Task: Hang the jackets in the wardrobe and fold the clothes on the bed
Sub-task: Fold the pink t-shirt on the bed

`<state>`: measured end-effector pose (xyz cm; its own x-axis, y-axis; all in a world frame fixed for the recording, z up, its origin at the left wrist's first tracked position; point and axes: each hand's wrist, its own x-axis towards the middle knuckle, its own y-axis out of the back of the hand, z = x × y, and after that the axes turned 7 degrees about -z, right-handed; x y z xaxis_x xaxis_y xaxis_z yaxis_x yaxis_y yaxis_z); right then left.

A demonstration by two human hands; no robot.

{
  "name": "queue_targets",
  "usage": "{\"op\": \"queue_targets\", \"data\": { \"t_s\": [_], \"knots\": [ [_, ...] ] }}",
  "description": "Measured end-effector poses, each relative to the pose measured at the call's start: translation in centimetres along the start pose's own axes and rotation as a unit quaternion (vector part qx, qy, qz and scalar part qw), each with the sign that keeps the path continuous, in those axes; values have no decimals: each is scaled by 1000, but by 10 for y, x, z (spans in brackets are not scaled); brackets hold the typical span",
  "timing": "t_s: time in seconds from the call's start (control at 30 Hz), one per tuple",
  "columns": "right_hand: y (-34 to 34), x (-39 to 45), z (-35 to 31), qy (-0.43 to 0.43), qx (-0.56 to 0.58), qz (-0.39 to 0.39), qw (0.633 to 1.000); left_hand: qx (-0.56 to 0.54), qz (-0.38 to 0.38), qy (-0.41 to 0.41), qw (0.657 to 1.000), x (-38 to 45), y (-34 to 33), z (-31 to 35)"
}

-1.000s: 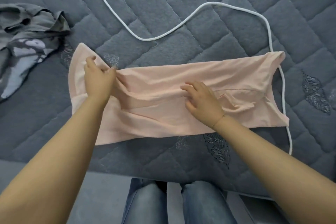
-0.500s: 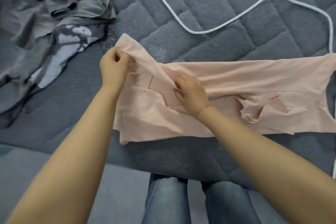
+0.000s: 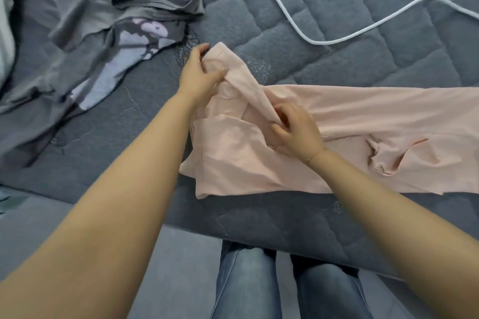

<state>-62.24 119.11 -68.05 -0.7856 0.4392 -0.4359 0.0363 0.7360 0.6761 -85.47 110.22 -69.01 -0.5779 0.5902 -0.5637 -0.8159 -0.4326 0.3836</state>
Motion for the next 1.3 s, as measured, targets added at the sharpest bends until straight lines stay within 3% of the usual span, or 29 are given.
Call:
{"op": "queue_targets", "data": {
  "t_s": [0.13, 0.27, 0.37, 0.47, 0.53, 0.6, 0.67, 0.73, 0.87, 0.93, 1.03, 1.17, 1.3],
  "knots": [
    [-1, 4, -8, -7, 87, 43, 995, -37, -94, -31, 994, -7, 17, 12],
    [1, -17, -15, 62, 61, 134, 987, -27, -106, -111, 988, -51, 50, 4],
    [-6, -33, -14, 115, 17, 96, 989, 84, -133, -118, 980, -95, 68, -16],
    [-18, -43, -10, 85, -66, 3, 994, 254, -243, -110, 930, -121, 74, -44],
    [-20, -47, -9, 77, -67, -10, 995, 268, -200, -77, 939, -127, 71, -57],
    [-19, -50, -9, 77, -57, 10, 995, 178, -73, -81, 978, -121, 66, -56],
    [-19, -52, -10, 80, -62, 34, 994, 110, 21, -99, 989, -103, 57, -48],
    [-22, -54, -7, 96, -85, 26, 991, 113, 0, -96, 989, -81, 46, -40],
    [-35, -59, 1, 66, -139, -92, 984, 340, -134, -57, 929, -48, 29, -31],
    [-42, -61, 4, 54, -167, -110, 978, 348, -145, -52, 925, -42, 32, -29],
    [-48, -63, 1, 51, -152, -106, 981, 328, -94, -29, 939, -37, 46, -31],
    [-43, -66, -1, 40, -104, -118, 987, 367, -22, -11, 930, -44, 39, -28],
    [-21, -86, 3, 5, 92, -59, 994, 407, 81, -66, 907, -76, 5, -8]
  ]
}}
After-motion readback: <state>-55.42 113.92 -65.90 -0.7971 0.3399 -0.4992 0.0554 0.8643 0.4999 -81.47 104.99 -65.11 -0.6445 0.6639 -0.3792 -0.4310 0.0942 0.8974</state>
